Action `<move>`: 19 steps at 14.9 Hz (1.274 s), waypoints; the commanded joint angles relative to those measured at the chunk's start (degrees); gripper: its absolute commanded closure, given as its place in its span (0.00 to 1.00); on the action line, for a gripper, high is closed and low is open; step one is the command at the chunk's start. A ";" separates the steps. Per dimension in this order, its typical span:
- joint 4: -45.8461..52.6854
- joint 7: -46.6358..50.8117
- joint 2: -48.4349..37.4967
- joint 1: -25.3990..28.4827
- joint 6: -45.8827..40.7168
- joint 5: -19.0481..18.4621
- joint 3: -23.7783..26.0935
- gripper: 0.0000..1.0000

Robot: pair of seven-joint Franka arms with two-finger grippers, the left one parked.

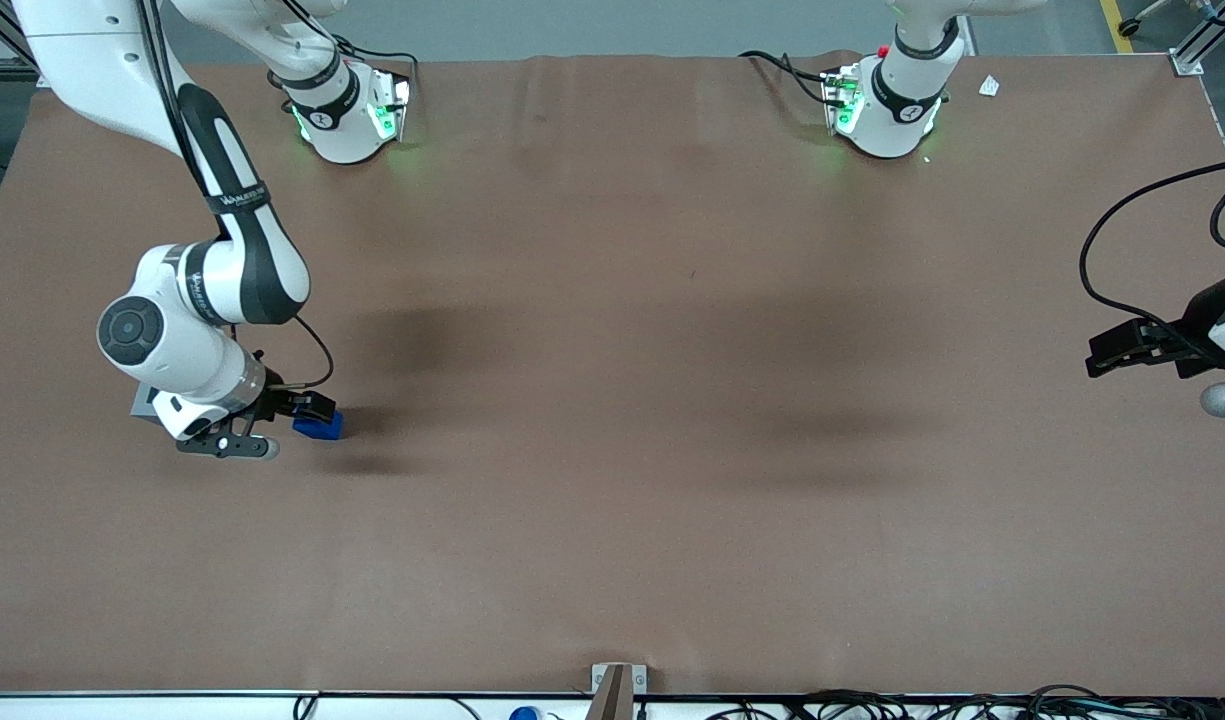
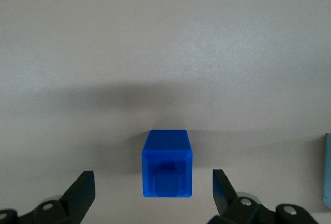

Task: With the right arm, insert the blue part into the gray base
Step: 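Lower the right gripper over the blue cube and close on it, then lift the blue cube and carry it over the gray base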

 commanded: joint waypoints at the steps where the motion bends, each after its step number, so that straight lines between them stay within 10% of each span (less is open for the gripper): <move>1: -0.61 1.05 1.48 -0.59 2.46 0.44 0.36 0.00; 7: -0.61 1.14 2.72 -1.20 3.26 0.44 0.36 0.11; 19: -0.35 1.22 2.72 -1.20 2.47 1.14 0.36 0.80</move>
